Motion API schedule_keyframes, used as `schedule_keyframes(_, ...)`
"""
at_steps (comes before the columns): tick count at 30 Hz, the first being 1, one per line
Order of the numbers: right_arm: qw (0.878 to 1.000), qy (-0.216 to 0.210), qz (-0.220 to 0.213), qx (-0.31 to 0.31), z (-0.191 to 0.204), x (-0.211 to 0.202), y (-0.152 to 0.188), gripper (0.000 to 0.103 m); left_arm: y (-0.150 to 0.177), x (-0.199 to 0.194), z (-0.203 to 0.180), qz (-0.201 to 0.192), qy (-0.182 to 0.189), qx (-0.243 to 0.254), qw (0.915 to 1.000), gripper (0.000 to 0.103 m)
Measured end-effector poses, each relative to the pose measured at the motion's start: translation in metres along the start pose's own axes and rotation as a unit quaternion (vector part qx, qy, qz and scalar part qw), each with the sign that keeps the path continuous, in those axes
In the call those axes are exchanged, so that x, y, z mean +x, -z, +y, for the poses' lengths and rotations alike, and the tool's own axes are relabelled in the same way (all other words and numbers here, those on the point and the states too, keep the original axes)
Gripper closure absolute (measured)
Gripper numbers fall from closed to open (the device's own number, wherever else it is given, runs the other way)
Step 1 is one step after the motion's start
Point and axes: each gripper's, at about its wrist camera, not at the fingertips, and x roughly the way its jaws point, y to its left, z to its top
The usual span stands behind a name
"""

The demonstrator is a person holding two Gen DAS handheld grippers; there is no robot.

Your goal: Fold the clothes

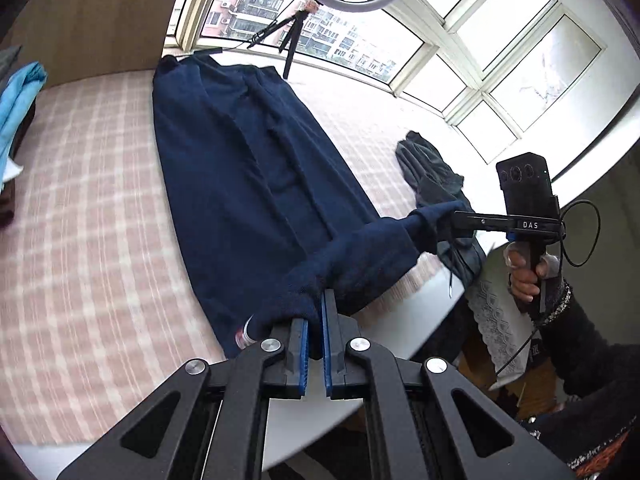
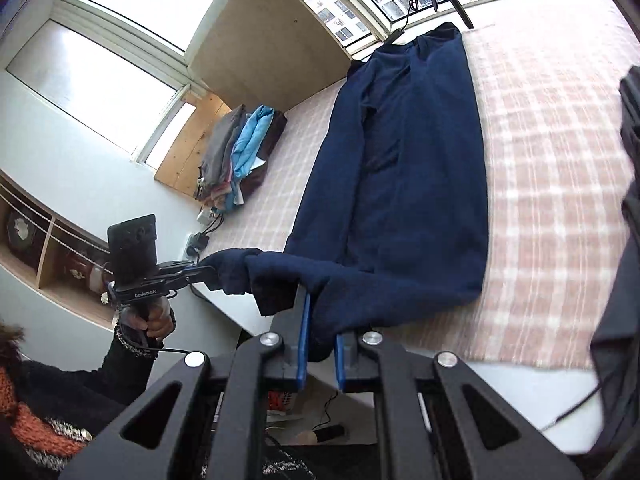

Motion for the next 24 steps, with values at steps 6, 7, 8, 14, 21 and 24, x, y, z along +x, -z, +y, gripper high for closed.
schedule_keyframes(6, 0.995, 0.050, 0.050, 0.074, -0.060, 0.042, -0.106, 0.076, -0.067, 0.058, 0.063, 0.054, -0.101, -0.078, 0.9904, 0.069)
schedule_keyframes(7, 0.993, 0.052, 0.059, 0.091, -0.072, 0.042, -0.113, 0.076, -0.067, 0.050, 0.067, 0.040, -0.111, -0.073, 0.9904, 0.066)
schedule_keyframes(8, 0.993, 0.052, 0.059, 0.089, -0.077, 0.039, -0.116, 0.072, -0.064, 0.043, 0.069, 0.029, -0.111, -0.071, 0.9909, 0.065)
schedule_keyframes(14, 0.996, 0.079, 0.035, -0.024, -0.066, 0.036, -0.116, 0.071, -0.065, 0.054, 0.060, 0.023, -0.132, -0.009, 0.9910, 0.060)
schedule_keyframes(21, 0.983, 0.155, 0.062, -0.069, -0.084, 0.076, -0.133, 0.071, -0.090, 0.109, 0.064, 0.056, -0.162, 0.033, 0.9846, 0.060)
schedule_keyframes(24, 0.981, 0.168, 0.063, -0.077, -0.088, 0.088, -0.136, 0.071, -0.091, 0.118, 0.082, 0.063, -0.221, 0.016, 0.9731, 0.081)
